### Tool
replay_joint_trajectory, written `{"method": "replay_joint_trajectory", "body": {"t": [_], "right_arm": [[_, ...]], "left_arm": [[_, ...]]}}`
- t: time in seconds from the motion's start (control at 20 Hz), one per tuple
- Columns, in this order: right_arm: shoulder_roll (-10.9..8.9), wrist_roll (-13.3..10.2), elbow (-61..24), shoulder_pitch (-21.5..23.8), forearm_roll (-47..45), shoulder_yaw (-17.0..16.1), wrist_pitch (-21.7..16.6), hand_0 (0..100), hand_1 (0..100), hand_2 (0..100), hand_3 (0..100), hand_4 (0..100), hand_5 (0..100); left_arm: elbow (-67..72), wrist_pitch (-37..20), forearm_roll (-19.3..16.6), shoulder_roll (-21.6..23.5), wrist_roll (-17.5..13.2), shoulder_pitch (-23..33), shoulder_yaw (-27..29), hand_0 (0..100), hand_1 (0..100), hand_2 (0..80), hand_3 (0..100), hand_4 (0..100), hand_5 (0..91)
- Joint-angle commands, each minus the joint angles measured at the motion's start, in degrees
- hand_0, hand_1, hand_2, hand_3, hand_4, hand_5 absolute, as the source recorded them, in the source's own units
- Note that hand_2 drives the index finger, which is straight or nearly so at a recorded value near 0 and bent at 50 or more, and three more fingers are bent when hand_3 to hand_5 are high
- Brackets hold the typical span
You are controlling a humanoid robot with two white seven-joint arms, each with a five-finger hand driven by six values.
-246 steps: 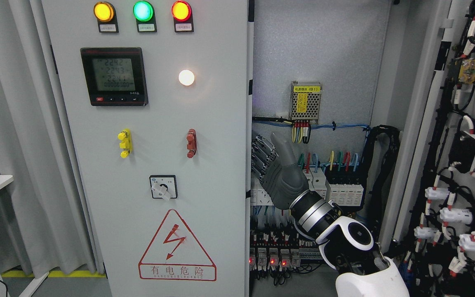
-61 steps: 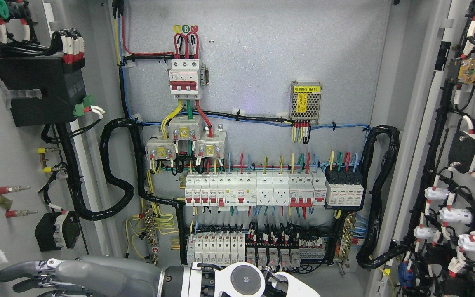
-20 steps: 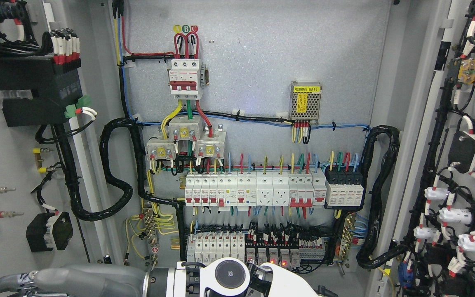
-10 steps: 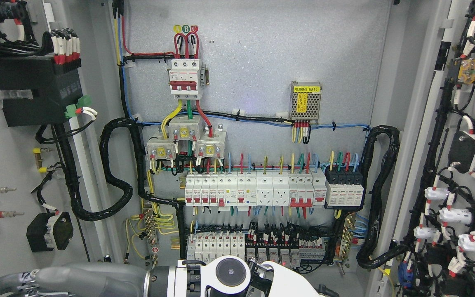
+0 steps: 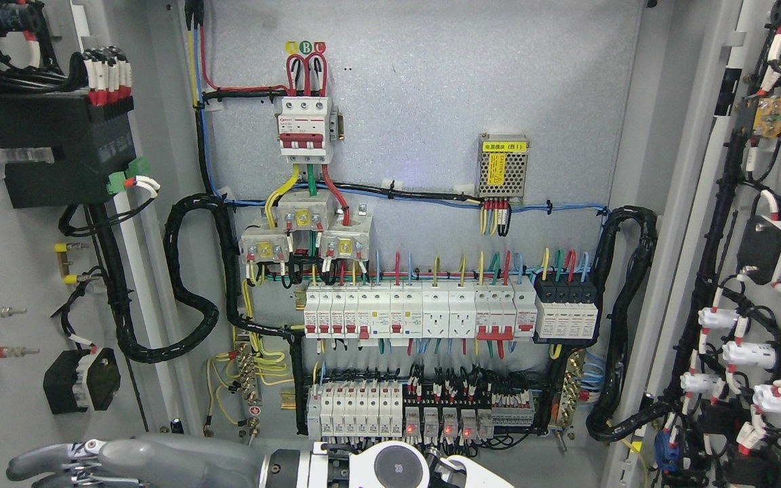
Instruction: Open door with both hands
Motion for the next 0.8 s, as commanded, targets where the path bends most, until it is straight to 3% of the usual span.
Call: {"method": "replay_joint_trajectory", "body": {"t": [0.0, 0.15, 0.25, 0.35, 0.6, 0.75], "right_arm": [[0.00, -0.39, -5.91, 9.66, 8.55, -12.19, -0.04, 22, 0, 0, 0, 0, 0], [0.00, -0.74, -7.05, 15.90, 11.98, -14.75, -0.48, 22, 0, 0, 0, 0, 0], [0.00, -1.00, -7.50, 21.08, 16.28, -16.77, -3.54, 22, 0, 0, 0, 0, 0], [0.00, -2.84, -7.76, 25.57, 21.29, -18.09, -7.84, 22, 0, 0, 0, 0, 0], [-1.14, -5.74, -12.32, 34.88, 25.80, -25.99, -10.85, 22, 0, 0, 0, 0, 0], [-5.00, -8.11, -15.40, 41.30, 25.88, -29.69, -14.53, 22, 0, 0, 0, 0, 0]], "left_arm": [[-22.17, -0.03, -0.04, 2.60, -5.35, 4.98, 0.09, 29, 0, 2.7, 3, 4, 0.0], [-35.91, -0.81, -0.22, 4.27, -13.26, 9.12, 1.66, 29, 0, 2.7, 3, 4, 0.0], [-42.06, -1.43, -0.66, 4.28, -18.45, 11.66, 3.42, 29, 0, 2.7, 3, 4, 0.0], [-49.70, -2.83, -0.75, 4.28, -22.76, 14.65, 4.83, 29, 0, 2.7, 3, 3, 0.0], [-67.37, -6.26, -0.66, 5.24, -26.12, 21.07, 6.50, 29, 0, 2.7, 3, 4, 0.0], [-78.45, -8.72, -0.66, 5.59, -26.38, 25.03, 6.50, 29, 0, 2.7, 3, 4, 0.0]]}}
